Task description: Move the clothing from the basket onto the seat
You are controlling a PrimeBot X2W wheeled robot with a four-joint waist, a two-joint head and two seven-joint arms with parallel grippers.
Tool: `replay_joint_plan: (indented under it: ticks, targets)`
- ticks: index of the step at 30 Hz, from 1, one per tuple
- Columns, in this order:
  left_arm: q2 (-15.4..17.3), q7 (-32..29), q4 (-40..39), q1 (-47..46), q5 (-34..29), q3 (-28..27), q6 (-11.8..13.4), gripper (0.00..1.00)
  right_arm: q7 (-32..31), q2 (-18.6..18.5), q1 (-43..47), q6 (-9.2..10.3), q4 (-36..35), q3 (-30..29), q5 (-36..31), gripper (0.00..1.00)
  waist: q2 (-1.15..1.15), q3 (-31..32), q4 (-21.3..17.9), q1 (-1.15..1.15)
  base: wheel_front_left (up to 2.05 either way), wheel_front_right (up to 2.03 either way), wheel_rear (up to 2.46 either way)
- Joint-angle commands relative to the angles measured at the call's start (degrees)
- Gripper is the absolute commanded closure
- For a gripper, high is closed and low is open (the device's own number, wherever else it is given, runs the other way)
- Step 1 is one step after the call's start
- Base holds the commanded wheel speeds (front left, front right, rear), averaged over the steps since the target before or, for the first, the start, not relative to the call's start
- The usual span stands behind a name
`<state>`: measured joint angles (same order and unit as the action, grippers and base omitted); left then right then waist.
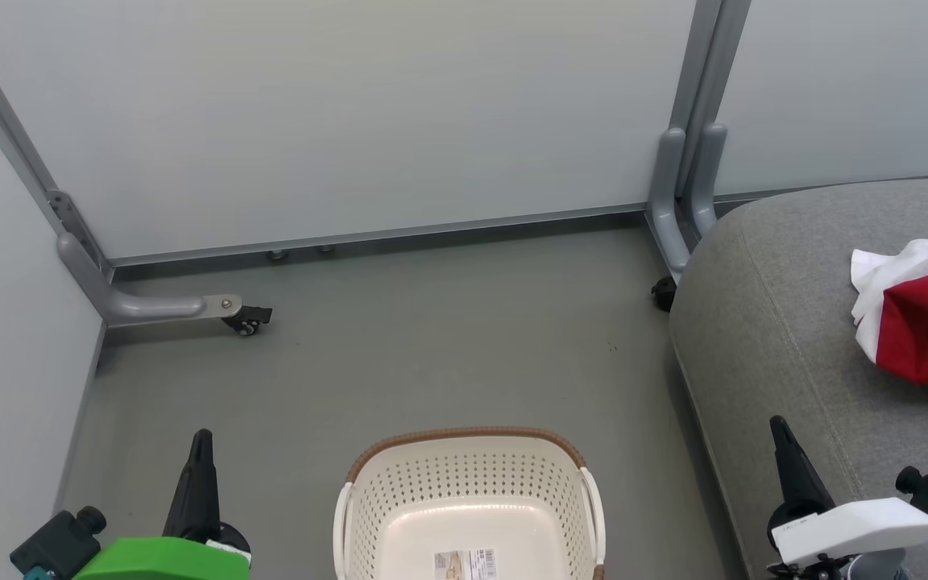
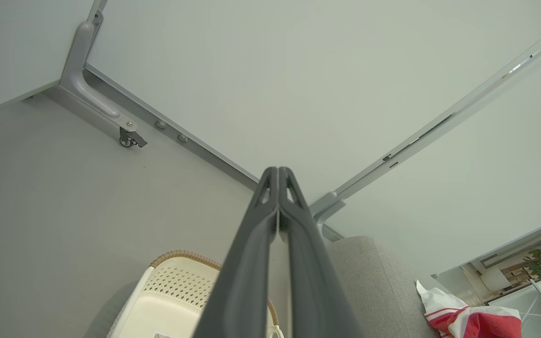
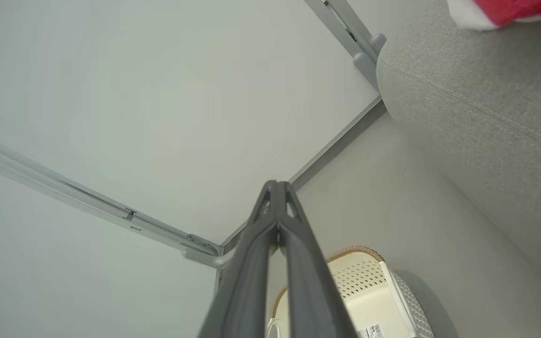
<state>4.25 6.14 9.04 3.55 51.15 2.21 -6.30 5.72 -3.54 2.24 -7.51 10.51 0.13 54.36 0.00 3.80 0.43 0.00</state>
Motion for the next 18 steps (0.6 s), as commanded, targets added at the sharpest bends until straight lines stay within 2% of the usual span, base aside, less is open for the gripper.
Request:
replay_joint_plan:
  ticks: [1,18]
  targets:
    - [0.45,-0.34,-0.40,-2.00,2.10,-0.38,-0.28,1.00,-0.47,-0.49,-1.74,0.01,-0.36,-0.37,1.85,1.00,0.00,-0.08,-0.01,0.00,0.00,0.00,0.00]
    - [0.58,-3.14,1.03,-4.31,13.57,-1.95,-0.60,1.00,-3.30,-0.62,-3.73,0.01,0.67,-1.61,12.33,1.00,0.00,-0.91,-0.10,0.00,0.00,0.00,0.00]
